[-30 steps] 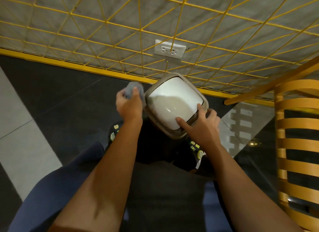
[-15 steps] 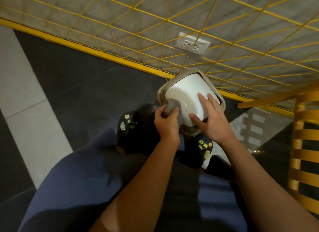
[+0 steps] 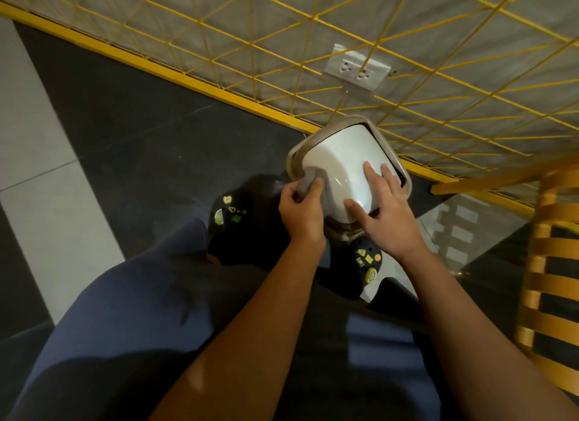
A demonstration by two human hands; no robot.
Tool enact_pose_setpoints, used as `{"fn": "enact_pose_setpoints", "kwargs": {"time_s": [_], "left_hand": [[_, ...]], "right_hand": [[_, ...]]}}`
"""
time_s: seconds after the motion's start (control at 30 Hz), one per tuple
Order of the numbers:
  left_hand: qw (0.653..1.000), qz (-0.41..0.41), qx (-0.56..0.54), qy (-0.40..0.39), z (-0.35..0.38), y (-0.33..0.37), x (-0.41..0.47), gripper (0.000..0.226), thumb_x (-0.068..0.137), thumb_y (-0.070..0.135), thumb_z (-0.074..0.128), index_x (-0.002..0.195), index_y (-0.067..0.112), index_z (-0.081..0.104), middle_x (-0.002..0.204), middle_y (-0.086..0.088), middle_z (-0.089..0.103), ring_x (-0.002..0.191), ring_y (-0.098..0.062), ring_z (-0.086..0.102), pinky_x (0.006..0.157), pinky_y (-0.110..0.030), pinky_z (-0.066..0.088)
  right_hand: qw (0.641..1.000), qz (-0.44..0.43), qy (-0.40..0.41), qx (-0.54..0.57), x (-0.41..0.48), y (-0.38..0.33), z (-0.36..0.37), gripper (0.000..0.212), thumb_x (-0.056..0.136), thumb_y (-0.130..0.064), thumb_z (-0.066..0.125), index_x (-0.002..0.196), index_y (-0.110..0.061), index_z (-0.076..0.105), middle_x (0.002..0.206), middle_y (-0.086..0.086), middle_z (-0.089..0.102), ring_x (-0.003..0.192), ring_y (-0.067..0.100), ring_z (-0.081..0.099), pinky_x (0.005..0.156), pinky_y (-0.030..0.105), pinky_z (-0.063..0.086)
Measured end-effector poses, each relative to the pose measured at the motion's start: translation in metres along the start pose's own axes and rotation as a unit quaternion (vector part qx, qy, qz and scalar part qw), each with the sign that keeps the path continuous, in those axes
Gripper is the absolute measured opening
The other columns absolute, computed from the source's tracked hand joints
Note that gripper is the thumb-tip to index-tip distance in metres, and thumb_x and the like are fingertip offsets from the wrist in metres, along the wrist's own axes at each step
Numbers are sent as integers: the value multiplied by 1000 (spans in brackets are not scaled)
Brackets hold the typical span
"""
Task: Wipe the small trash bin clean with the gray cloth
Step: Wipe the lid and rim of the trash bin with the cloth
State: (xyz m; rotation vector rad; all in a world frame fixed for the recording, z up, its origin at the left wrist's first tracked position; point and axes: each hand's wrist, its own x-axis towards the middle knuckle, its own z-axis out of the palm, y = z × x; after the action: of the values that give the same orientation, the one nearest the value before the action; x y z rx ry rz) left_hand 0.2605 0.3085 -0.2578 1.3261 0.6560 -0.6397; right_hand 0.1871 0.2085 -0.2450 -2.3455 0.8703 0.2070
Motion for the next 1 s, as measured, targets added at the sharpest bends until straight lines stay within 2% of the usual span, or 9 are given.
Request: {"fn": "enact_pose_setpoints", "kwargs": {"time_s": [0.13, 0.3, 0.5, 0.63, 0.77, 0.87, 1.0], "left_hand": [[998, 41, 24, 34, 7, 11, 10, 14, 83, 11, 64, 94, 10, 56, 90, 1, 58, 91, -15, 56, 81, -25, 47], [997, -6, 51, 60, -3, 3, 21, 23, 85, 13, 63, 106, 6, 58, 111, -8, 60, 103, -19, 56, 93, -33, 48], [992, -26, 117, 25, -13, -25, 9, 8, 83, 11, 64, 89, 13, 59, 95, -5, 61, 94, -21, 59, 88, -34, 51], [993, -71, 88, 16, -12, -34, -7, 13, 83, 11, 64, 96, 11, 60, 102, -7, 61, 97, -21, 59, 76, -26, 49], [998, -38, 40, 32, -7, -5, 8, 18, 84, 9, 63, 100, 12, 60, 102, -2, 58, 99, -19, 57, 85, -30, 47], [997, -7, 67, 29, -7, 15, 24, 19, 84, 12, 62, 103, 12, 60, 103, -1, 58, 100, -16, 55, 88, -29, 47], [994, -31, 100, 22, -12, -2, 20, 19, 84, 12, 63, 103, 10, 61, 109, -6, 61, 103, -20, 57, 90, -33, 48]], "right_hand": [[1000, 1, 2, -3, 1, -2, 2, 72, 87, -49, 52, 147, -32, 15, 158, 5, 8, 145, 28, 4, 115, 55, 15], [1000, 2, 3, 2, 1, -1, 2, 71, 87, -49, 52, 146, -33, 15, 158, 5, 7, 145, 27, 4, 115, 56, 16], [1000, 2, 10, 2, 1, -2, 3, 71, 88, -46, 54, 146, -33, 17, 157, 5, 9, 145, 27, 7, 114, 57, 18], [1000, 1, 11, 1, 2, -1, 3, 71, 88, -46, 54, 146, -34, 16, 158, 4, 9, 145, 27, 7, 113, 58, 18], [1000, 2, 10, 8, 1, -2, 3, 70, 87, -47, 54, 146, -34, 17, 158, 4, 9, 145, 27, 6, 114, 57, 17], [1000, 0, 8, 7, 1, -1, 3, 71, 87, -49, 52, 146, -33, 17, 158, 4, 8, 145, 27, 5, 114, 57, 16], [1000, -2, 8, 8, 1, -1, 3, 72, 87, -50, 52, 146, -32, 17, 157, 6, 9, 145, 28, 7, 113, 59, 18]]}}
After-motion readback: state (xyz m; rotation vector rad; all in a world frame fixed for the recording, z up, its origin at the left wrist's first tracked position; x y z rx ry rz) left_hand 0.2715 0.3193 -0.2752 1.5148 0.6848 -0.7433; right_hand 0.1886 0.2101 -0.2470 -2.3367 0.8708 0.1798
